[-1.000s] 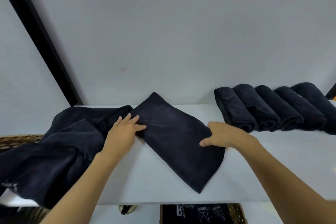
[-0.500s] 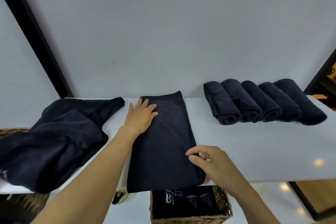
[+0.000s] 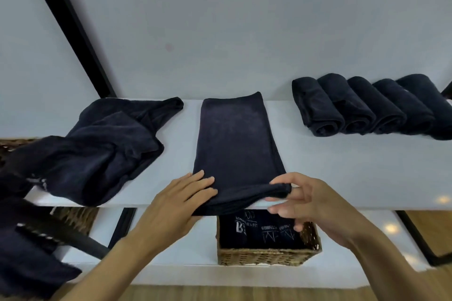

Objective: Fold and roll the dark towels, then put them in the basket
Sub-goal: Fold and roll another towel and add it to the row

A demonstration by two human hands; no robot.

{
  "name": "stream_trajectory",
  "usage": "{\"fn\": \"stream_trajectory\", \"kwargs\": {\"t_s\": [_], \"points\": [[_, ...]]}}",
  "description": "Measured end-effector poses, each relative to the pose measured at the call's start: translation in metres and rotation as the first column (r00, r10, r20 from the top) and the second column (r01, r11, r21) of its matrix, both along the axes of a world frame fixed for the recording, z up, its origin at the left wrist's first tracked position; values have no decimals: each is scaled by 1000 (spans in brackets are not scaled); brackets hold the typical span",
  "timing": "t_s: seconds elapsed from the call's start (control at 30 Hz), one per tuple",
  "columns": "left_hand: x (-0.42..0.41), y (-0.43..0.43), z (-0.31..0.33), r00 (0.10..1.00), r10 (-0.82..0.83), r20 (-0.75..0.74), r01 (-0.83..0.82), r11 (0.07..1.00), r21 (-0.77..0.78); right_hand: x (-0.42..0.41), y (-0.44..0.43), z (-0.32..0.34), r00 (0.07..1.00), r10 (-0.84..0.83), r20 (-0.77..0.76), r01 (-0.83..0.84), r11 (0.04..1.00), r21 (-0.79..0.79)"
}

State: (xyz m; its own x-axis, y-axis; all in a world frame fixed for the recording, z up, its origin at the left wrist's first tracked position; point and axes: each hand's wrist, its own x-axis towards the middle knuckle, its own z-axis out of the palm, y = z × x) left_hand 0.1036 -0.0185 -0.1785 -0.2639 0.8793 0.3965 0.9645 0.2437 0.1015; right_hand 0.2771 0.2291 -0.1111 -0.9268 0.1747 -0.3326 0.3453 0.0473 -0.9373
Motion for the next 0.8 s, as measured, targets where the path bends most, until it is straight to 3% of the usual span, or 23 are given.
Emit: {"fn": "stream_trajectory", "kwargs": {"t_s": [0.1, 0.17, 0.27, 0.4, 0.47, 0.5, 0.57, 0.63, 0.7, 0.8], "points": [[5, 2, 15, 962, 67, 264, -111, 981, 156, -6, -9, 0, 990, -115, -76, 130, 962, 239], [7, 7, 25, 858, 126, 498, -233, 960, 159, -10, -11, 2, 979, -167, -119, 196, 932, 303], [3, 16, 39, 661, 182, 728, -348, 934, 82, -18, -7, 1, 974, -200, -106, 226, 869, 440], [-6, 25, 47, 507, 161, 847, -378, 924, 50, -33, 0, -6, 955, -295, -18, 243, 749, 617], [-8, 29, 48, 449, 156, 880, -398, 916, 40, -36, -3, -11, 952, -303, -49, 229, 593, 772], [-10, 31, 47, 428, 160, 890, -414, 909, 35, -36, -9, -12, 949, -276, -151, 278, 512, 813], [-12, 37, 45, 435, 218, 874, -462, 887, 9, -33, -18, -17, 932, -36, -362, 352, 335, 874], [-14, 41, 43, 495, 298, 816, -517, 856, 1, -30, -20, -29, 896, 276, -348, 307, 182, 934], [-17, 44, 41, 549, 364, 752, -558, 830, 5, -30, -13, -35, 864, 420, -277, 232, 156, 960], [-16, 45, 39, 654, 390, 649, -544, 838, 45, -33, -3, -31, 899, 423, -110, 54, 142, 988]]}}
